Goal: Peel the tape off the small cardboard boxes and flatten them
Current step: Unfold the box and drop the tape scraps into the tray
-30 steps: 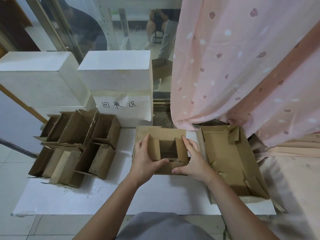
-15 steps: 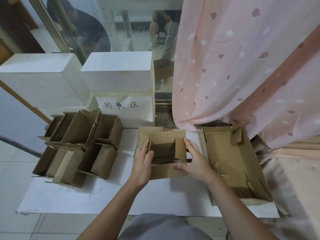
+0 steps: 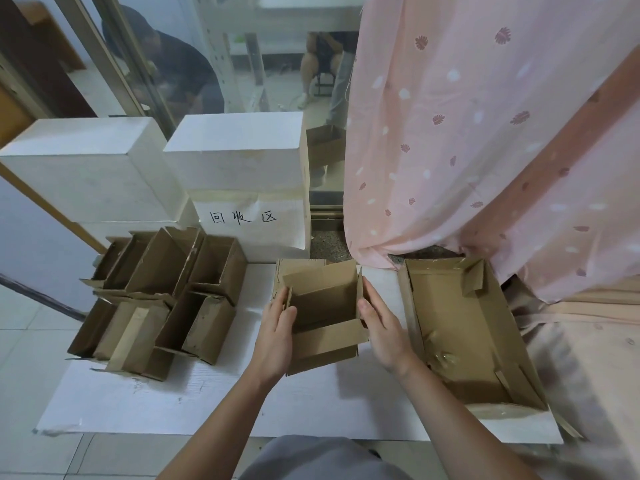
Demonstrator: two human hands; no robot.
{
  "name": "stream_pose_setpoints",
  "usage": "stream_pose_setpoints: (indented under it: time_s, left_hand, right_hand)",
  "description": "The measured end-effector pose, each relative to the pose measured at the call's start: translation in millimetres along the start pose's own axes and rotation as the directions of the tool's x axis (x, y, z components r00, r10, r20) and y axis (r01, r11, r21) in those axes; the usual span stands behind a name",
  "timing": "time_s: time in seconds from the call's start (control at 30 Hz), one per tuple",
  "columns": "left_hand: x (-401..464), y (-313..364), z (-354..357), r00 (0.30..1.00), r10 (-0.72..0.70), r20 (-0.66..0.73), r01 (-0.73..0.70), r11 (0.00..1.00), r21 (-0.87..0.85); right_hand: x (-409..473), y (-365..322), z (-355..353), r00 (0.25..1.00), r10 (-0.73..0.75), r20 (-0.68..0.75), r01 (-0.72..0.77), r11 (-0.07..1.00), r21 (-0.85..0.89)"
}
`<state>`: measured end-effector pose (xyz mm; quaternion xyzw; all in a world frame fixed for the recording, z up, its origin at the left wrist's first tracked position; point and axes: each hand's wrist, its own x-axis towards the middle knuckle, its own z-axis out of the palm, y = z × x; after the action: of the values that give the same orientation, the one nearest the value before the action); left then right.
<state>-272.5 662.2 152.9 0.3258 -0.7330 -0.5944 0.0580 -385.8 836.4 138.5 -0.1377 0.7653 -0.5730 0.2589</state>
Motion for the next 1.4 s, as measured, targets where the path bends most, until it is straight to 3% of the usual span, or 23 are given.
stream_pose_setpoints:
  time_s: [0.3, 0.53, 0.63, 0.77, 0.83, 0.97, 1.4]
  left_hand:
    - [-4.0, 8.5, -4.7, 0.998, 0.055, -0.023, -0.055, 0.998, -0.02]
    - [-2.2, 17.5, -11.9, 0.994, 0.085, -0.064, -0.085, 0.996, -0.011]
    - [-2.1, 17.4, -13.2, 0.993, 0.077, -0.09, -0.077, 0.997, 0.003]
    - [-2.5, 14.7, -15.9, 0.992, 0.032, -0.123, -0.029, 0.999, 0.026]
    - [-3.0, 15.2, -17.4, 0.989, 0.019, -0.144, -0.016, 1.0, 0.027]
    - [-1.8, 13.1, -18.1, 0.989, -0.007, -0.146, 0.008, 1.0, 0.007]
    - [-2.2, -1.1, -28.3, 0.995, -0.042, 0.088, 0.041, 0.999, 0.015]
  right_hand:
    - [1.6, 4.7, 0.5, 0.997, 0.071, 0.024, -0.074, 0.99, 0.118]
    - [0.1, 4.2, -1.1, 0.998, 0.008, 0.069, -0.013, 0.997, 0.071]
    - [-3.9, -2.6, -5.2, 0.99, -0.012, 0.139, 0.003, 0.998, 0.062]
    - [-6.0, -4.7, -16.3, 0.941, -0.028, 0.336, -0.005, 0.995, 0.098]
    - [-5.8, -1.9, -19.7, 0.922, 0.006, 0.388, 0.002, 1.0, -0.022]
    - [-3.7, -4.2, -20.0, 0.95, 0.022, 0.31, 0.057, 0.969, -0.242]
    - [-0.7, -6.9, -17.4, 0.988, -0.021, 0.151, 0.054, 0.976, -0.213]
